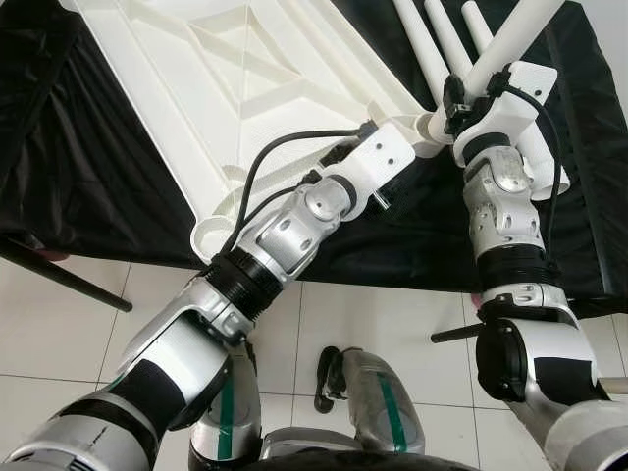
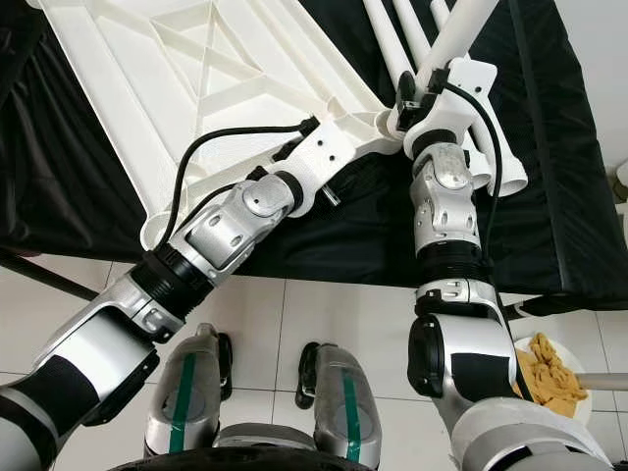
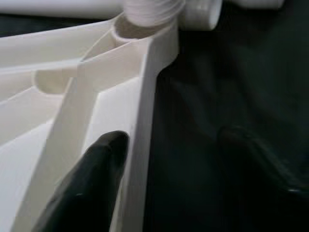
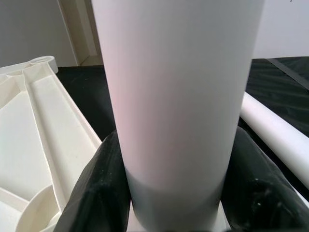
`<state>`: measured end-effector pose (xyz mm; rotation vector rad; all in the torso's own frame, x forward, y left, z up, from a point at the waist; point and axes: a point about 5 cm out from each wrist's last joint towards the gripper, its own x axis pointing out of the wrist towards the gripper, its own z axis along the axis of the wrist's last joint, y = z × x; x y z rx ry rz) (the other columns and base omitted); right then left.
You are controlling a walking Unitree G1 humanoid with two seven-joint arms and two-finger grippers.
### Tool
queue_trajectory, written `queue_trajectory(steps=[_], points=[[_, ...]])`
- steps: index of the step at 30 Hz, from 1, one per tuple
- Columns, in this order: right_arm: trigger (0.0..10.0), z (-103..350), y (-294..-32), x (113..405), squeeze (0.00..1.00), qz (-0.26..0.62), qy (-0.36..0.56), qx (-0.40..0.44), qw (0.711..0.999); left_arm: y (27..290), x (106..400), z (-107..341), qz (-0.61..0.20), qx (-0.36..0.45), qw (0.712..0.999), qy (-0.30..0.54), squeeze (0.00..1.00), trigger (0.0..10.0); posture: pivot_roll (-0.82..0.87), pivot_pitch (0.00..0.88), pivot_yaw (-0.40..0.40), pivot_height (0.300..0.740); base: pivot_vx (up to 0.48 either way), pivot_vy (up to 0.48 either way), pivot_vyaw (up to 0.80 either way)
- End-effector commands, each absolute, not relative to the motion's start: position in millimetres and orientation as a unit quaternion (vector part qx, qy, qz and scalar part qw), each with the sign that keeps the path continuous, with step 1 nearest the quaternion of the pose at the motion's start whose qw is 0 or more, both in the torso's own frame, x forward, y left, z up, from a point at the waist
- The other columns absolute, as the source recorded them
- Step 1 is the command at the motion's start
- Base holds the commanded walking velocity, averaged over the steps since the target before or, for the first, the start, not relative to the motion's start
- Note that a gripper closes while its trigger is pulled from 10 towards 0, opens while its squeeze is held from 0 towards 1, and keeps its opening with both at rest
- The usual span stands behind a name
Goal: Building children table
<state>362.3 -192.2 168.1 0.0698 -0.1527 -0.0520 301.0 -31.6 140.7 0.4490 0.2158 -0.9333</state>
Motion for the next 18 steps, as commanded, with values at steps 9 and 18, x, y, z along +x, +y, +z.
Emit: queue_trajectory(steps=[9, 18], points=[[10.0, 170.9, -197.8, 360.0, 0.00, -0.038, -0.083, 0.033, 0.995, -34.3, 305.7, 137.6, -0.445, 0.217, 0.856, 0.150, 0.00, 10.0, 0.07, 0.053, -0.038, 0.740, 0.000, 0.000, 0.00], [10.0, 171.2, -198.1, 359.8, 0.00, -0.043, -0.084, 0.035, 0.995, -27.5, 320.4, 141.2, -0.417, 0.219, 0.861, 0.193, 0.00, 9.2, 0.07, 0.054, -0.033, 0.740, 0.000, 0.000, 0.00]])
